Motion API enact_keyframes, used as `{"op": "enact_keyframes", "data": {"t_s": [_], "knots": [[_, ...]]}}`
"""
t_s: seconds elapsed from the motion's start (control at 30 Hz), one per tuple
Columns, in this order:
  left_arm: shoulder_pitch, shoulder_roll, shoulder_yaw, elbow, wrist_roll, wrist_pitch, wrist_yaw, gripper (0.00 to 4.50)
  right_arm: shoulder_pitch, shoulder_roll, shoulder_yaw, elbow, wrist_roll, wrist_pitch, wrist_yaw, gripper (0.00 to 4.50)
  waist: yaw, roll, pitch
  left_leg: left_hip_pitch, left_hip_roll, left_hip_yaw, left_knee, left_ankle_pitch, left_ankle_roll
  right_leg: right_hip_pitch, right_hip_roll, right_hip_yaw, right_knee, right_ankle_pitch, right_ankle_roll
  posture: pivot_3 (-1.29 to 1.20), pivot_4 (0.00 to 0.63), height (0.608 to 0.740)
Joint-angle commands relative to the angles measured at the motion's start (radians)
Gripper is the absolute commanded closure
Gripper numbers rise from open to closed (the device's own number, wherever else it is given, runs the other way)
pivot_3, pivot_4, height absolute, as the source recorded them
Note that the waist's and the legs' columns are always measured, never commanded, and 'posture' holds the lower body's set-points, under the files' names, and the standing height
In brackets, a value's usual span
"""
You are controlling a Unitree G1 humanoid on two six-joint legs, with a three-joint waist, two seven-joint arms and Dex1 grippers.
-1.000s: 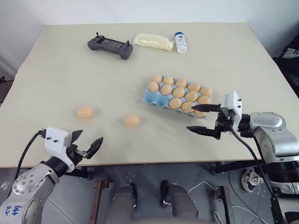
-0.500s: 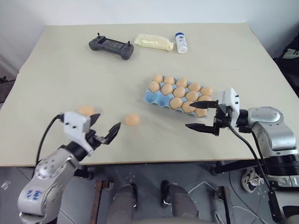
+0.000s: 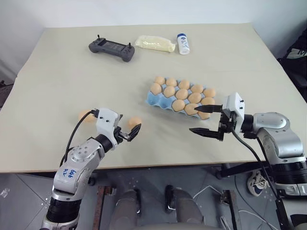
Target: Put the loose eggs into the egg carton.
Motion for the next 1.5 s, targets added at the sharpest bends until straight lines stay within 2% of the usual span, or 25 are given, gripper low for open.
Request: {"op": "enact_keyframes", "data": {"t_s": [0.03, 0.27, 0.53, 0.6, 0.73, 0.9, 1.07, 1.23, 1.5], "knots": [[-0.03, -0.005, -0.029, 0.022, 0.032, -0.027, -0.027, 0.0, 0.004, 0.0, -0.024, -0.043, 0.016, -0.008, -0.012, 0.08, 0.0, 0.0, 0.0, 0.0, 0.0, 0.0, 0.0, 0.0, 0.0, 0.0, 0.0, 0.0, 0.0, 0.0, 0.0, 0.0, 0.15, 0.74], [-0.065, -0.006, -0.075, 0.097, 0.104, -0.067, -0.055, 0.0, 0.01, 0.0, -0.025, -0.047, 0.016, -0.013, -0.023, 0.08, 0.0, 0.0, 0.0, 0.0, 0.001, 0.001, 0.002, 0.0, 0.001, -0.001, -0.002, 0.001, 0.001, 0.0, 0.001, 0.0, 0.15, 0.74], [-0.065, -0.026, -0.067, 0.094, 0.13, -0.069, -0.063, 2.54, 0.012, -0.002, -0.029, -0.043, 0.015, -0.019, -0.028, 0.0, 0.0, 0.0, 0.0, -0.001, 0.001, 0.002, 0.007, -0.003, 0.002, 0.0, -0.003, 0.002, 0.003, 0.001, 0.001, 0.0, 0.15, 0.74], [-0.065, -0.028, -0.063, 0.084, 0.132, -0.065, -0.061, 2.82, 0.011, -0.002, -0.03, -0.04, 0.015, -0.021, -0.029, 0.0, -0.001, 0.0, 0.0, -0.001, 0.001, 0.003, 0.008, -0.003, 0.002, 0.0, -0.003, 0.003, 0.003, 0.001, 0.002, 0.0, 0.15, 0.74], [-0.086, -0.044, -0.052, 0.061, 0.124, -0.056, -0.057, 2.89, 0.009, -0.002, -0.033, -0.033, 0.015, -0.027, -0.03, 0.0, 0.0, 0.0, 0.0, -0.001, 0.001, 0.005, 0.008, -0.004, 0.003, -0.001, -0.004, 0.004, 0.003, 0.002, 0.003, 0.0, 0.15, 0.74], [-0.167, -0.13, -0.07, 0.044, 0.106, -0.07, -0.049, 2.9, 0.007, 0.006, -0.052, -0.022, 0.031, -0.05, -0.028, 0.0, 0.002, 0.0, 0.0, -0.001, 0.0, 0.005, 0.009, -0.004, 0.004, 0.0, -0.004, 0.005, 0.002, 0.003, 0.005, 0.0, 0.15, 0.74], [-0.254, -0.207, -0.107, 0.137, 0.145, -0.124, -0.041, 2.9, 0.013, 0.01, -0.065, -0.033, 0.038, -0.056, -0.04, 0.0, 0.001, 0.0, 0.0, -0.001, -0.002, 0.01, 0.01, -0.004, 0.009, 0.0, -0.003, 0.01, 0.0, 0.006, 0.009, 0.0, 0.15, 0.74], [-0.376, -0.272, -0.131, 0.348, 0.185, -0.249, -0.055, 2.9, 0.037, 0.012, -0.08, -0.058, 0.045, -0.057, -0.061, 0.0, 0.001, -0.001, 0.0, -0.001, -0.002, 0.011, 0.011, -0.004, 0.01, 0.0, 0.001, 0.011, 0.0, 0.007, 0.01, 0.0, 0.15, 0.74], [-0.577, -0.328, -0.092, 0.749, 0.229, -0.465, -0.069, 2.9, 0.09, 0.007, -0.104, -0.108, 0.046, -0.046, -0.097, 0.0, 0.001, -0.001, 0.0, -0.001, -0.002, 0.012, 0.011, -0.004, 0.011, -0.001, 0.002, 0.012, -0.002, 0.008, 0.011, 0.0, 0.15, 0.74]]}}
